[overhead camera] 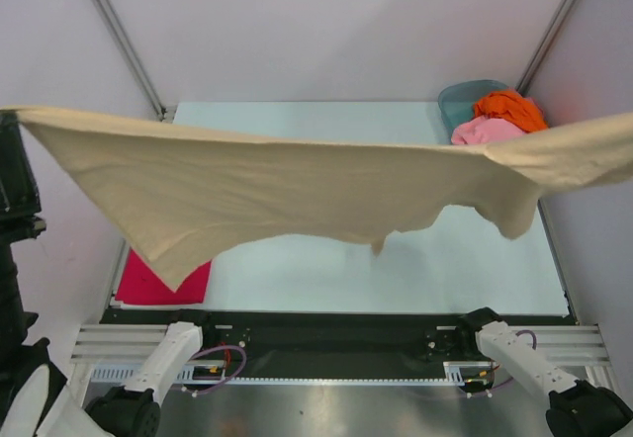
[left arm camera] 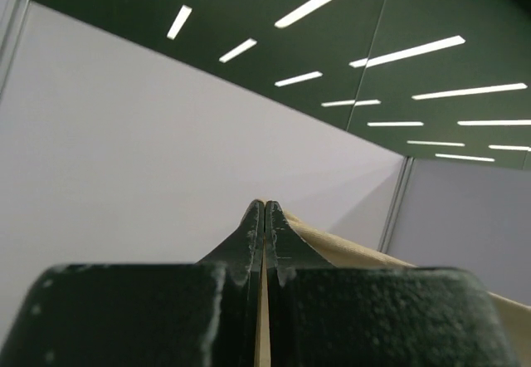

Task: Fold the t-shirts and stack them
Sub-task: Flatten the tshirt out

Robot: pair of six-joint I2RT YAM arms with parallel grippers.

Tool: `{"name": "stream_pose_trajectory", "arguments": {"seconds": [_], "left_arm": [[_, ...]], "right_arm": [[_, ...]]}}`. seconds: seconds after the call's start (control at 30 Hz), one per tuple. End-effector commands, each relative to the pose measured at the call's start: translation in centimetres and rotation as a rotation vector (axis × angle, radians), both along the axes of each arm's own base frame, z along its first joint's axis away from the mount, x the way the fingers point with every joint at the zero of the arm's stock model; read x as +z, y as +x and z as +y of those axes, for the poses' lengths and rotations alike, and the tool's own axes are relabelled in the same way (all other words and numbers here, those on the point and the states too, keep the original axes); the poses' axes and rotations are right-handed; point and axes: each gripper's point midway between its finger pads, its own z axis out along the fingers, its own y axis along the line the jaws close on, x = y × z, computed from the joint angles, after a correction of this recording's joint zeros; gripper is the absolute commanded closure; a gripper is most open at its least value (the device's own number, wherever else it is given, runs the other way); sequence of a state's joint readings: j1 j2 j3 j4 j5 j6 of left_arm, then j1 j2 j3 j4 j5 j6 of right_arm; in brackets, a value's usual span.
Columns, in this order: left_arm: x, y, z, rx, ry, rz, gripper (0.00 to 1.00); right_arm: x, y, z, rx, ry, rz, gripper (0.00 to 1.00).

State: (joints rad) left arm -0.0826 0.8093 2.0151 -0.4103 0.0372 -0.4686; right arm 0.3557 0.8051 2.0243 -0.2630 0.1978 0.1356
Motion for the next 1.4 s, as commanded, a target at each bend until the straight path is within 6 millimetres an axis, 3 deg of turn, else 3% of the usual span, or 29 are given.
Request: {"name": "stream_pose_trajectory", "arguments": {"seconds": [0.0,0.17,0.27,0.3,0.37,0.4,0.43,0.47,0.5,0.53,0.57,0.6,0.63,0.67,0.7,0.77,0.8,0.83,0.87,0.93,0.97,1.0,1.07,1.1,1.17,1.2,1.27,1.3,1.37], "left_arm": [[1.5,-1.0,0.9,0.057,-0.009,-0.073,1.0],[0.7,1.8,0.7,0.057,-0.005,-0.032,1.0],[-1.3,5.9,0.3,0.048,-0.006,0.039,1.0],[-3.0,8.5,0.1,0.043,-0.007,0.098,1.0],[-4.4,10.8,-0.2,0.034,-0.007,0.129,1.0],[-6.8,13.5,-0.4,0.034,-0.004,0.197,1.0],[-7.4,14.5,-0.4,0.034,-0.007,0.203,1.0],[-8.6,15.7,-0.6,0.027,-0.014,0.231,1.0],[-11.1,18.1,-0.7,0.026,-0.011,0.297,1.0],[-11.7,19.2,-0.8,0.026,-0.011,0.299,1.0],[-12.9,20.4,-0.9,0.027,-0.009,0.32,1.0],[-15.7,23.0,-1.2,0.02,-0.014,0.391,1.0],[-16.6,24.1,-1.3,0.019,-0.015,0.404,1.0],[-17.5,25.2,-1.3,0.02,-0.014,0.413,0.99],[-20.6,27.0,-1.5,0.017,-0.014,0.467,1.0],[-23.4,30.1,-1.7,0.014,-0.019,0.478,1.0],[-26.8,32.0,-1.9,0.013,-0.019,0.54,1.0],[-27.8,33.2,-2.0,0.011,-0.022,0.541,1.0],[-31.7,36.2,-2.2,0.015,-0.014,0.624,1.0],[-34.8,39.1,-3.2,-0.026,-0.005,0.662,0.99],[-40.0,42.1,-3.8,-0.044,-0.01,0.77,1.0],[-40.4,43.6,-4.2,-0.06,-0.008,0.775,1.0],[-43.3,46.5,-5.3,-0.114,-0.007,0.816,1.0],[-46.5,49.0,-5.8,-0.132,-0.011,0.864,1.0],[-48.3,51.3,-6.8,-0.172,-0.008,0.887,1.0],[-50.5,53.3,-7.2,-0.191,-0.016,0.917,1.0],[-51.5,54.6,-7.9,-0.228,-0.016,0.924,1.0],[-50.9,55.4,-8.1,-0.233,-0.017,0.908,1.0],[-52.3,56.1,-8.3,-0.246,-0.02,0.927,1.0]], "right_arm": [[1.1,-1.5,0.6,0.077,0.001,-0.07,1.0],[0.9,-0.5,1.1,0.093,-0.008,-0.062,1.0],[-0.7,3.3,1.5,0.057,-0.001,0.029,1.0],[-2.1,5.4,2.0,0.036,-0.018,0.082,1.0],[-3.7,7.8,2.1,0.006,-0.001,0.136,1.0],[-4.5,8.8,2.3,-0.021,-0.014,0.158,1.0],[-6.8,11.4,3.3,-0.041,-0.043,0.221,1.0],[-7.5,12.5,3.1,-0.071,-0.023,0.241,1.0],[-8.9,13.9,3.4,-0.1,-0.04,0.274,1.0],[-11.1,16.0,3.7,-0.134,-0.048,0.336,1.0],[-12.2,17.0,3.9,-0.152,-0.052,0.362,1.0],[-13.5,18.3,4.3,-0.165,-0.06,0.397,1.0],[-15.6,20.0,4.6,-0.201,-0.084,0.437,1.0],[-16.3,20.8,4.8,-0.21,-0.084,0.439,1.0],[-17.3,21.7,4.5,-0.24,-0.087,0.45,1.0],[-21.4,24.8,5.0,-0.241,-0.11,0.514,1.0],[-23.1,26.2,3.4,-0.286,-0.093,0.546,1.0],[-25.1,28.0,3.5,-0.269,-0.106,0.585,1.0],[-28.1,29.6,3.3,-0.246,-0.076,0.635,1.0],[-31.4,31.8,1.0,-0.268,-0.063,0.702,1.0],[-33.4,33.4,0.4,-0.273,-0.051,0.727,1.0],[-35.7,34.3,-0.2,-0.278,-0.053,0.769,1.0],[-39.2,36.9,-1.9,-0.284,-0.062,0.828,1.0],[-40.0,37.6,-2.1,-0.271,-0.067,0.846,1.0],[-41.5,39.2,-2.6,-0.245,-0.088,0.859,1.0],[-43.6,40.5,-2.8,-0.231,-0.095,0.905,1.0],[-45.5,42.0,-3.0,-0.203,-0.102,0.945,1.0],[-45.8,42.3,-2.6,-0.176,-0.113,0.954,1.0],[-46.6,42.7,-2.2,-0.15,-0.124,0.971,1.0]]}}
